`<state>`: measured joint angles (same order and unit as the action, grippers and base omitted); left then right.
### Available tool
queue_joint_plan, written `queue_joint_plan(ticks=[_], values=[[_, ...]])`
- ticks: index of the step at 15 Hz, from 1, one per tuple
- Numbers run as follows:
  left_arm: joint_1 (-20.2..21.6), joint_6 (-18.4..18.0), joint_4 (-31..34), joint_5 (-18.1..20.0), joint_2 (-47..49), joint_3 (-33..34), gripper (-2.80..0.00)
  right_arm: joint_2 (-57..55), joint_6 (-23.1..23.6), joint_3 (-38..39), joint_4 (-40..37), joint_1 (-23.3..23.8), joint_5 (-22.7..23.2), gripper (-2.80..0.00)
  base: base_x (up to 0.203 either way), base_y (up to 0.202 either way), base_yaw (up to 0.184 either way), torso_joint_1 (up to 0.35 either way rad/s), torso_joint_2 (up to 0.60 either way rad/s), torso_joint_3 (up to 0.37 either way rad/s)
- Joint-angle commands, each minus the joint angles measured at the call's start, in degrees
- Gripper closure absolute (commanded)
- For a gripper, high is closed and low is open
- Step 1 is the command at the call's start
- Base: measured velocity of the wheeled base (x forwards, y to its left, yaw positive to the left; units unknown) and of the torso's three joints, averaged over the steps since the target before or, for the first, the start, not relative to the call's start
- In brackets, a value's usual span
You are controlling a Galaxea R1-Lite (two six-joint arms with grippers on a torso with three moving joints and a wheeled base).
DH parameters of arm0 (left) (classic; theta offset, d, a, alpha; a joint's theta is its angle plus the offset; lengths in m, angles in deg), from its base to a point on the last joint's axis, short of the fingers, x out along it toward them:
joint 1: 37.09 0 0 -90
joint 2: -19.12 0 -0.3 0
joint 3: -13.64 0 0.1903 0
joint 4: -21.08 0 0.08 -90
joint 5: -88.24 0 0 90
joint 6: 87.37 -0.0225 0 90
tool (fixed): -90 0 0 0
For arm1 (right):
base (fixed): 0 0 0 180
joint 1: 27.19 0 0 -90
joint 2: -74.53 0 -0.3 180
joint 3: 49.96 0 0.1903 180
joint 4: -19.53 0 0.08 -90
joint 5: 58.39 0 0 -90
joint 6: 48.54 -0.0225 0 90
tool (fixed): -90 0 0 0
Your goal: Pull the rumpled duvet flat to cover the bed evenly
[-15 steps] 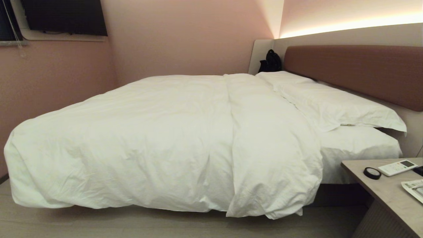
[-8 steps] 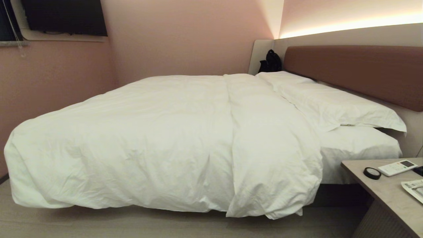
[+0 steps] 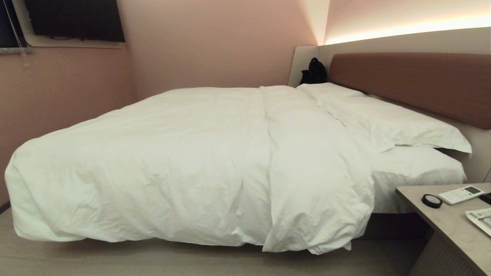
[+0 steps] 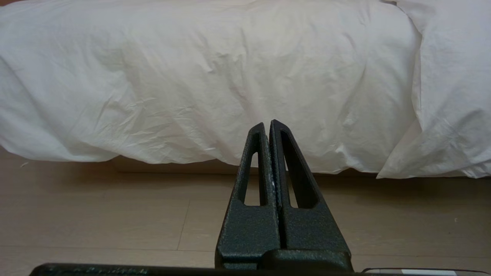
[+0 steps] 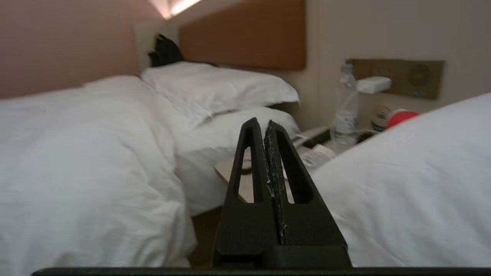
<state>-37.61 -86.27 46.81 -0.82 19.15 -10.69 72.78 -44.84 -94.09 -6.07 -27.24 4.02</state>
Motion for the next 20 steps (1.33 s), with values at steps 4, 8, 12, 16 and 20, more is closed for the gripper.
queue_joint_plan(ticks=[4,8,12,16,20], values=[[0.0,0.05,0.01,0.03,0.04,0.0,0.0,1.57,-7.39,4.53,8.51,-0.04,21.38,0.0,0.0,0.0,0.0,0.0,0.0,0.0],[0.0,0.05,0.01,0.03,-0.01,0.0,0.0,1.57,-2.18,10.76,9.06,-0.04,24.82,0.0,0.0,0.0,0.0,0.0,0.0,0.0],[0.0,0.04,0.01,0.03,0.05,0.0,0.0,1.57,0.74,18.06,13.17,-0.04,25.09,0.0,0.0,0.0,0.0,0.0,0.0,0.0],[0.0,0.05,0.01,0.03,-0.02,0.0,0.0,1.57,1.41,20.37,13.5,-0.04,25.43,0.0,0.0,0.0,0.0,0.0,0.0,0.0],[0.0,0.05,0.01,0.03,-0.02,0.0,0.0,1.57,1.84,20.68,11.28,-0.04,28.28,0.0,0.0,0.0,0.0,0.0,0.0,0.0]])
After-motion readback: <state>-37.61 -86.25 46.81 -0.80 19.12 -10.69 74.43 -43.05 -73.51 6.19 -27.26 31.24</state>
